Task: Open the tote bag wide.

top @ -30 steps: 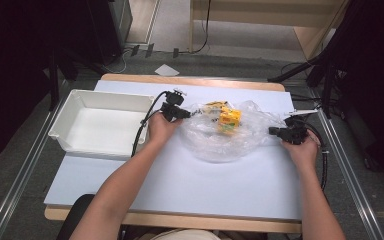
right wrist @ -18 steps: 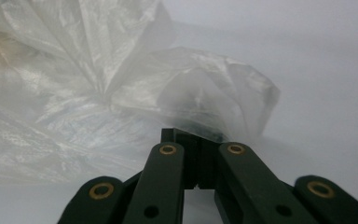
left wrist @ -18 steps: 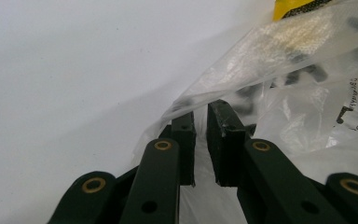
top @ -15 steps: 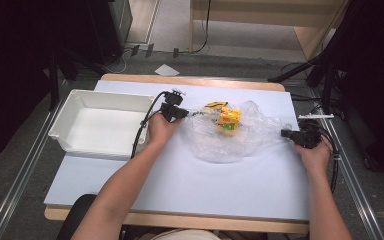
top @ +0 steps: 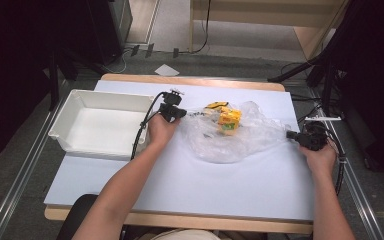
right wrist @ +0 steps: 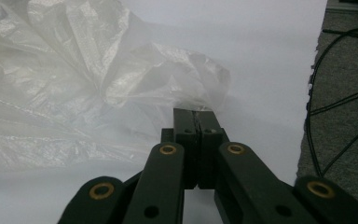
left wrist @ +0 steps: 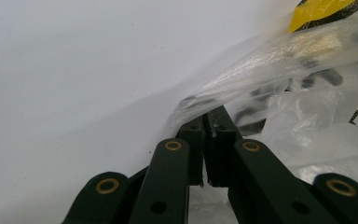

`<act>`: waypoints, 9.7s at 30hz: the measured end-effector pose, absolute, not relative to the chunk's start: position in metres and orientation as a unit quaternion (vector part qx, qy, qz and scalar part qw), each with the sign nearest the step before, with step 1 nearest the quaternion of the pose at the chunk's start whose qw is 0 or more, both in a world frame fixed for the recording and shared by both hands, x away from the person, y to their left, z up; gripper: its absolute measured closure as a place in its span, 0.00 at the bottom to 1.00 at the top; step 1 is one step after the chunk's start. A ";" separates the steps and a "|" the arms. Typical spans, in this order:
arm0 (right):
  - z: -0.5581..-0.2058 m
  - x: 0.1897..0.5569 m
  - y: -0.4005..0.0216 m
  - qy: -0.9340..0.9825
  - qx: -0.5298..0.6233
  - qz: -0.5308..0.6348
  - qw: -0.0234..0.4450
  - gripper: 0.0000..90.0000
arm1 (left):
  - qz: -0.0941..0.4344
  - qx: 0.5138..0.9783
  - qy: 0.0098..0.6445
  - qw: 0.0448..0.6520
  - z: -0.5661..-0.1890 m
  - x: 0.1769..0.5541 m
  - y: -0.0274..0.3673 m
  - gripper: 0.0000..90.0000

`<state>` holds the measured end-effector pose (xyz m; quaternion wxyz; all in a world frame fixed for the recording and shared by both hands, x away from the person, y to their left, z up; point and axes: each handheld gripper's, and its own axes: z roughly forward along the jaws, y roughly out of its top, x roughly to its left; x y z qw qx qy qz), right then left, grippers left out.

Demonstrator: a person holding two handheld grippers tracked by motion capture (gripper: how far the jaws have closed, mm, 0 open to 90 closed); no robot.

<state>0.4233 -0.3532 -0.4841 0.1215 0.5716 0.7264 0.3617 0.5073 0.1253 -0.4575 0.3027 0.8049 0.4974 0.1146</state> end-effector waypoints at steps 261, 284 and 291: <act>-0.468 0.533 -0.160 0.797 0.484 0.347 0.098 1.00 | -0.015 0.840 0.381 0.386 -0.468 0.400 0.080 0.64; -0.441 0.523 -0.167 0.788 0.469 0.388 0.092 0.89 | -0.040 0.827 0.365 0.426 -0.454 0.398 0.085 0.44; -0.423 0.515 -0.175 0.784 0.468 0.394 0.106 0.84 | -0.040 0.828 0.355 0.432 -0.440 0.398 0.086 0.41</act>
